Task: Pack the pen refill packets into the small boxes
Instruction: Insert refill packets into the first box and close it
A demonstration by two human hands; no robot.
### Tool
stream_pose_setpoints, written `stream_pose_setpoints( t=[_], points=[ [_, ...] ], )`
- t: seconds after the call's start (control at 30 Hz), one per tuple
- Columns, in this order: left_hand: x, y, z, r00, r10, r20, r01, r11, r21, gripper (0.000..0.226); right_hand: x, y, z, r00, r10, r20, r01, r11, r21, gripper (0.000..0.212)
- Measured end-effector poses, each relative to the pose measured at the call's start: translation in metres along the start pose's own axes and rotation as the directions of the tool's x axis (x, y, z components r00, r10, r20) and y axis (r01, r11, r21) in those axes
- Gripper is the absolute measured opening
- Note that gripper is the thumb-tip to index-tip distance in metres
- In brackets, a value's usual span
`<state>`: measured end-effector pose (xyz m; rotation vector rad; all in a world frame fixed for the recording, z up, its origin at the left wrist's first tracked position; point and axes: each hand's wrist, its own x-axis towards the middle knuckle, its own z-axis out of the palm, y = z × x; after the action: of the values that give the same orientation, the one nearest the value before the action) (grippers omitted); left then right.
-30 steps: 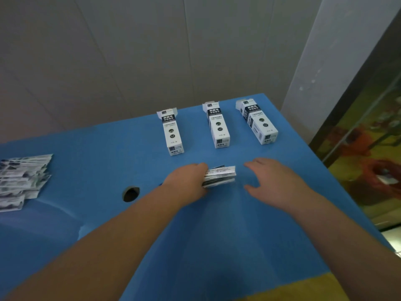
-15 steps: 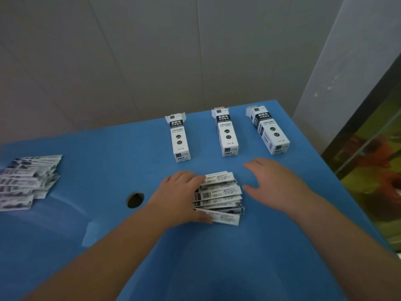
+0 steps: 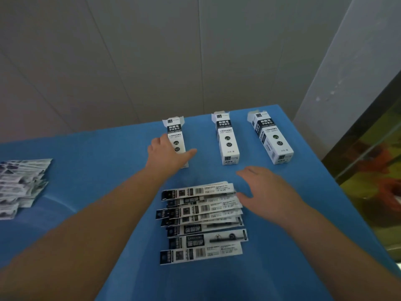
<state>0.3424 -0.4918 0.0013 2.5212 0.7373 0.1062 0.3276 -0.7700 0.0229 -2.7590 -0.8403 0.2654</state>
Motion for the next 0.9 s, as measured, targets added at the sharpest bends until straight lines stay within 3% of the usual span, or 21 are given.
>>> stream_pose_setpoints(
  t=[0.13,0.3,0.43,0.67,0.77,0.9],
  points=[
    [0.035,0.009,0.013,0.983,-0.171,0.061,0.172,0.985,-0.003,0.105,0.0,-0.003,0.003,1.0,-0.004,0.003,0.004,1.0,-0.002,0.048],
    [0.044,0.009,0.03,0.979,-0.196,0.05,0.201,0.972,-0.123,0.057,0.004,-0.009,0.007,0.999,-0.015,0.036,0.014,1.0,0.006,0.042],
    [0.027,0.003,0.032,0.994,-0.11,0.016,0.11,0.943,-0.314,0.048,0.009,-0.018,0.01,0.999,-0.044,0.031,0.043,0.999,0.017,0.042],
    [-0.03,-0.021,0.005,0.992,0.031,-0.118,-0.086,0.868,-0.489,0.063,0.039,-0.051,0.022,0.986,-0.139,0.095,0.135,0.99,0.051,0.03],
    [-0.061,-0.036,-0.011,0.985,0.068,-0.158,-0.147,0.81,-0.567,0.067,0.054,-0.063,0.025,0.973,-0.151,0.177,0.16,0.986,-0.041,0.014],
    [-0.101,-0.052,-0.031,0.969,0.098,-0.227,-0.222,0.746,-0.628,0.043,0.064,-0.072,0.023,0.963,-0.172,0.206,0.207,0.965,-0.162,0.015]
  ],
)
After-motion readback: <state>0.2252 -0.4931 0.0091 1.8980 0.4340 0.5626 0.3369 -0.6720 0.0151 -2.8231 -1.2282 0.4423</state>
